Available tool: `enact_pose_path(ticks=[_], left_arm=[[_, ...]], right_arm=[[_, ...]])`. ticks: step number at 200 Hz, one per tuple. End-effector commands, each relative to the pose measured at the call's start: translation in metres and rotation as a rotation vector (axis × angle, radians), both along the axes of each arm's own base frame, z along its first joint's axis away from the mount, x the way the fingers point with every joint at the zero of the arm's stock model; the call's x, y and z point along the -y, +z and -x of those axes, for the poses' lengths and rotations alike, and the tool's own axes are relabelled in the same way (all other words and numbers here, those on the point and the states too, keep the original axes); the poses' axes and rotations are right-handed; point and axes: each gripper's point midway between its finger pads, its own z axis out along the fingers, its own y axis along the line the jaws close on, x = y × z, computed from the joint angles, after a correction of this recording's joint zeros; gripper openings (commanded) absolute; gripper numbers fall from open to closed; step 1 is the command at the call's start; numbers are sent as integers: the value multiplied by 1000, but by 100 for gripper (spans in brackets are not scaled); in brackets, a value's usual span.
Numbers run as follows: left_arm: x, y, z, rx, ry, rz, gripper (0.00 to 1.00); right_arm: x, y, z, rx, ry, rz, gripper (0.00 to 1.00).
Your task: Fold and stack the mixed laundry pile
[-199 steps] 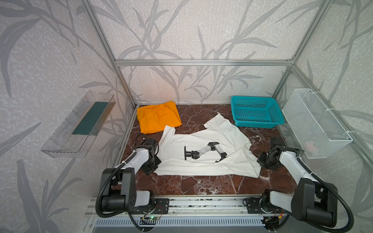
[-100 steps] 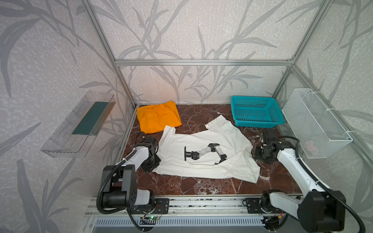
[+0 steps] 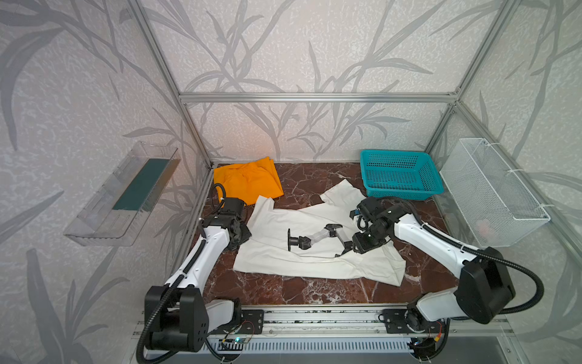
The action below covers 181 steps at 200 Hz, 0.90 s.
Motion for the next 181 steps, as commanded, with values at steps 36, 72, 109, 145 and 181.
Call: enact_pose_path(ticks=[36, 72, 109, 145, 181], left_arm=[[28, -66, 41, -121, 31, 111, 20], [16, -69, 47, -158, 51, 46, 17], [16, -80, 49, -192, 51, 38, 14], [15, -88, 53, -213, 64, 40, 13], [13, -86, 54, -210, 68, 29, 13]], right_arm=[[-16, -12, 28, -81, 127, -9, 44], [-14, -36, 33, -130, 117, 64, 40], [-17, -50, 36, -142, 120, 93, 41], [-15, -61, 37, -148, 128, 151, 36], [-6, -65, 29, -120, 108, 213, 25]])
